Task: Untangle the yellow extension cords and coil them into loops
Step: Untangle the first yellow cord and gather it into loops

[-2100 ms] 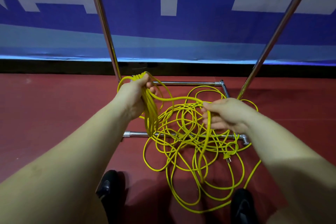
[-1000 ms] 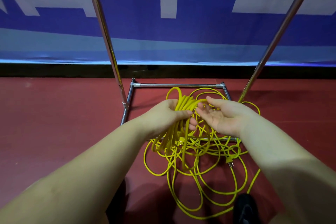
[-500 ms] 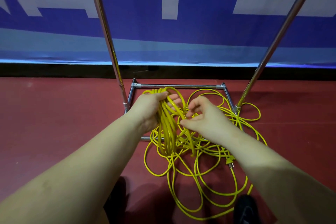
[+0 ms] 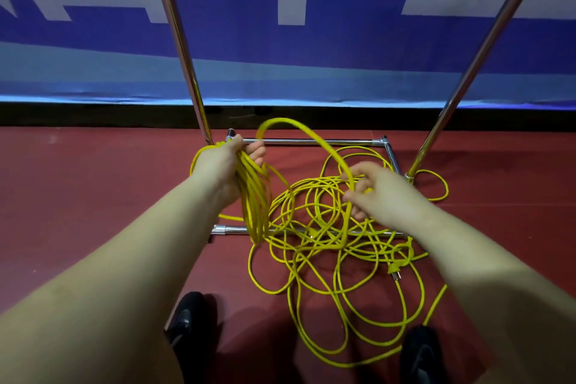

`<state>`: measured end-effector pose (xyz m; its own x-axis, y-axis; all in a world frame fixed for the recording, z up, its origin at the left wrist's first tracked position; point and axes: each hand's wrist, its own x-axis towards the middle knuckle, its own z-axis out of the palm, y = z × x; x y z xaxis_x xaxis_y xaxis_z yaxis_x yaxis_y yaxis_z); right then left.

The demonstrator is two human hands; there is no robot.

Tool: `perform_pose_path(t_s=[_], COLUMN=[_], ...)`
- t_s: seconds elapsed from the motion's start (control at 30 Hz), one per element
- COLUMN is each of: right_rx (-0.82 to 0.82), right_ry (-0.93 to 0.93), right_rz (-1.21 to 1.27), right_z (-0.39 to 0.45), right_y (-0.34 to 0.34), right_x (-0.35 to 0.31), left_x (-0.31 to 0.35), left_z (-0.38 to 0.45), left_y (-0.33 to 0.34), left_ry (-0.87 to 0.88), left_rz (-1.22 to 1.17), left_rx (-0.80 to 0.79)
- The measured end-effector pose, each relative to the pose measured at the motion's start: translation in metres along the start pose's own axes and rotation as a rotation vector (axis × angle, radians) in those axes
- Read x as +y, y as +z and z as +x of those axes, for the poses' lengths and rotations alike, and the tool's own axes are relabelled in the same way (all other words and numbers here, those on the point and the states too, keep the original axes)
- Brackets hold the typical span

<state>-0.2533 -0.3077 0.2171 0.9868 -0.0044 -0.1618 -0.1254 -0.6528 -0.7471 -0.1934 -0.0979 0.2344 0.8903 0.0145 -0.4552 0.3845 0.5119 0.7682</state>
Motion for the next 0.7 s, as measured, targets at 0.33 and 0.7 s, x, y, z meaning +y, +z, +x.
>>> perform_pose_path(t_s=[0.33,0.7], right_rx=[0.050,0.174], right_ry=[0.355,0.480], right_rz=[0.873,1.262], right_z=[-0.005,0.006], right_y=[-0.014,-0.008], right_x=[-0.020,-0.023], left_x=[-0.011,-0.043], left_z=[-0.015,-0.039], left_y=[0.007,0.024], left_ry=[-0.160,-0.135], left_rz=[0.400,0.621], left_rx=[-0.281,-0.632])
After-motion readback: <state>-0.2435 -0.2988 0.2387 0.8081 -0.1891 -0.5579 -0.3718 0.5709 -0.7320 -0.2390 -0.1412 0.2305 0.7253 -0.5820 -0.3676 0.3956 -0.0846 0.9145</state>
